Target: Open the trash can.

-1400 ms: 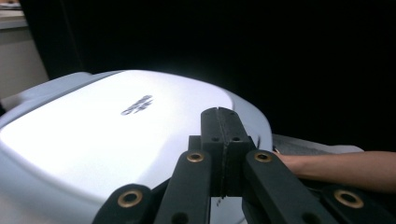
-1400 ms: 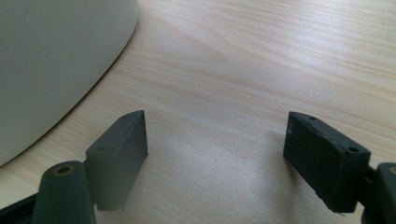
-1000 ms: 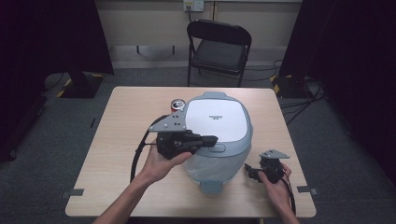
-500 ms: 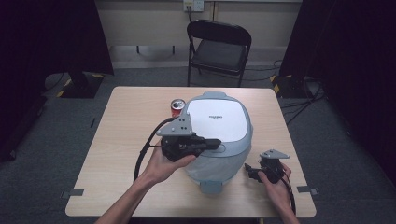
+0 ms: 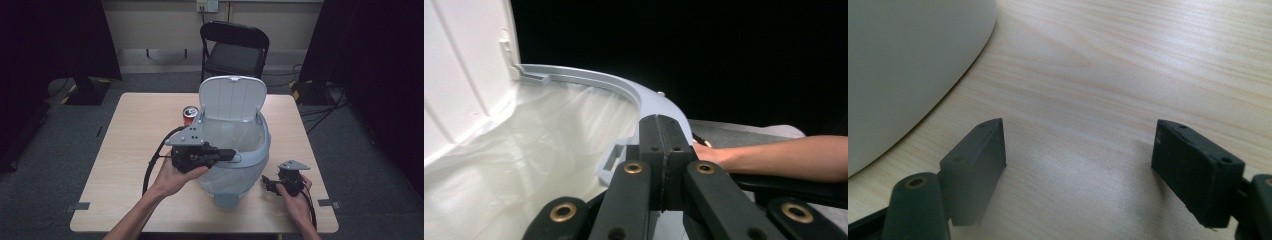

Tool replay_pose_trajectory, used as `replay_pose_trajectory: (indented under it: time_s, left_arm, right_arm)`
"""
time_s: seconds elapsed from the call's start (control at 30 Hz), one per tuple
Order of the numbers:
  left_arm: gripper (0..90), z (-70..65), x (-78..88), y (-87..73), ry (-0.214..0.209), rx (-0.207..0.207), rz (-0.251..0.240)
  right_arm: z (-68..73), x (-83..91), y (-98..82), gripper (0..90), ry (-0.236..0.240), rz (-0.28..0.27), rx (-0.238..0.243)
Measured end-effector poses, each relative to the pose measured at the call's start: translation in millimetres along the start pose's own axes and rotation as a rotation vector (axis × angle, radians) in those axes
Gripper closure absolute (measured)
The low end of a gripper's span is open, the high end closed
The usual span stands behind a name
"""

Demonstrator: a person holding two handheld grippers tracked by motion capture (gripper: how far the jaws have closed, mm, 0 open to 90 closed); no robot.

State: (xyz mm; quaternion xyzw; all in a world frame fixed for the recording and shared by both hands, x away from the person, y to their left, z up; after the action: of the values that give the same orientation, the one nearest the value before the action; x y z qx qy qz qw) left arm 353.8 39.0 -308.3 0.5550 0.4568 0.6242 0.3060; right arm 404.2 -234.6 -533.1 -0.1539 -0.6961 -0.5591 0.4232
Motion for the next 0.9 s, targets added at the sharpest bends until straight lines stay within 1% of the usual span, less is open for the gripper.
replay_pose_trajectory:
  time_s: [0.07, 0.1, 0.17, 0.23, 0.3, 0.37, 0.4, 0.47, 0.5, 0.57, 0.6, 0.67, 0.73, 0.77, 0.8, 0.83, 0.87, 0.9]
  left_arm:
    - [90.0, 1.8, 2.8, -3.0, -0.011, 0.019, -0.02]
    - [90.0, 3.8, 5.2, -4.9, -0.003, 0.024, -0.025]
    - [88.7, 7.7, 10.1, -8.3, 0.002, 0.047, -0.044]
    - [86.5, 11.4, 15.7, -11.4, 0.012, 0.059, -0.06]
    - [81.9, 14.9, 21.9, -14.7, 0.024, 0.056, -0.065]
    - [79.1, 20.1, 28.9, -18.5, 0.04, 0.073, -0.074]
    - [76.7, 22.6, 32.0, -20.1, 0.045, 0.071, -0.073]
    - [73.3, 30.6, 41.4, -24.0, 0.07, 0.091, -0.099]
    - [71.4, 33.0, 44.3, -25.7, 0.077, 0.094, -0.107]
    - [63.3, 38.1, 49.5, -30.3, 0.114, 0.109, -0.11]
    - [61.2, 40.4, 52.8, -32.3, 0.116, 0.113, -0.115]
    - [56.2, 45.7, 60.2, -35.3, 0.135, 0.133, -0.137]
    - [52.6, 50.7, 67.3, -37.9, 0.148, 0.15, -0.156]
    - [51.1, 55.3, 72.8, -40.3, 0.177, 0.152, -0.164]
    - [50.0, 59.4, 77.1, -42.8, 0.196, 0.156, -0.164]
    - [49.3, 62.3, 79.5, -44.5, 0.202, 0.173, -0.176]
    - [48.1, 68.8, 83.3, -48.8, 0.218, 0.189, -0.178]
    - [47.0, 73.5, 85.1, -52.8, 0.228, 0.203, -0.167]
  right_arm:
    - [0.0, 0.0, 0.0, 20.7, 0.0, 0.0, 0.001]
    - [0.0, 0.0, 0.0, 20.7, 0.0, 0.0, 0.0]
    - [0.0, 0.0, 0.0, 20.7, 0.0, 0.0, 0.0]
    - [0.0, 0.0, 0.0, 20.7, 0.0, 0.0, 0.0]
    - [0.0, 0.0, 0.0, 20.7, 0.0, 0.0, 0.0]
    - [0.0, 0.0, 0.0, 20.7, 0.0, 0.0, 0.0]
    - [0.0, 0.0, 0.0, 20.7, 0.0, 0.0, 0.0]
    - [0.0, 0.0, 0.0, 20.7, 0.0, 0.0, 0.0]
    - [0.0, 0.0, 0.0, 20.7, 0.0, 0.0, 0.0]
    - [0.0, 0.0, 0.0, 20.7, 0.0, 0.0, 0.0]
    - [0.0, 0.0, 0.0, 20.7, 0.0, 0.0, 0.0]
    - [0.0, 0.0, 0.0, 20.7, 0.0, 0.0, -0.001]
    - [0.0, 0.0, 0.0, 20.7, 0.0, 0.0, 0.0]
    - [0.0, 0.0, 0.0, 20.7, -0.001, 0.0, 0.0]
    - [0.1, 0.0, 0.0, 20.7, -0.001, 0.0, -0.001]
    - [0.0, 0.0, 0.0, 20.7, -0.001, 0.0, 0.0]
    - [0.0, 0.0, 0.0, 20.7, -0.001, 0.0, -0.001]
    - [0.0, 0.0, 0.0, 20.7, 0.0, 0.0, 0.0]
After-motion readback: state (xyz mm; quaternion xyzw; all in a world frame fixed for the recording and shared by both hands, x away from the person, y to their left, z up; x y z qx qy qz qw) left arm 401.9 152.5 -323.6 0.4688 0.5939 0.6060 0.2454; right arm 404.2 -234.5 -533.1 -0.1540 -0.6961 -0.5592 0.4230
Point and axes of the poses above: each handheld gripper's, and its own axes: x roughly backward along the jaws, y roughly out of its top, z roughly to its left, the point moved 5 cm from there along -x, roughly forward along the jaws, and after that the axes turned 8 degrees about z, right-handed, at the moved point
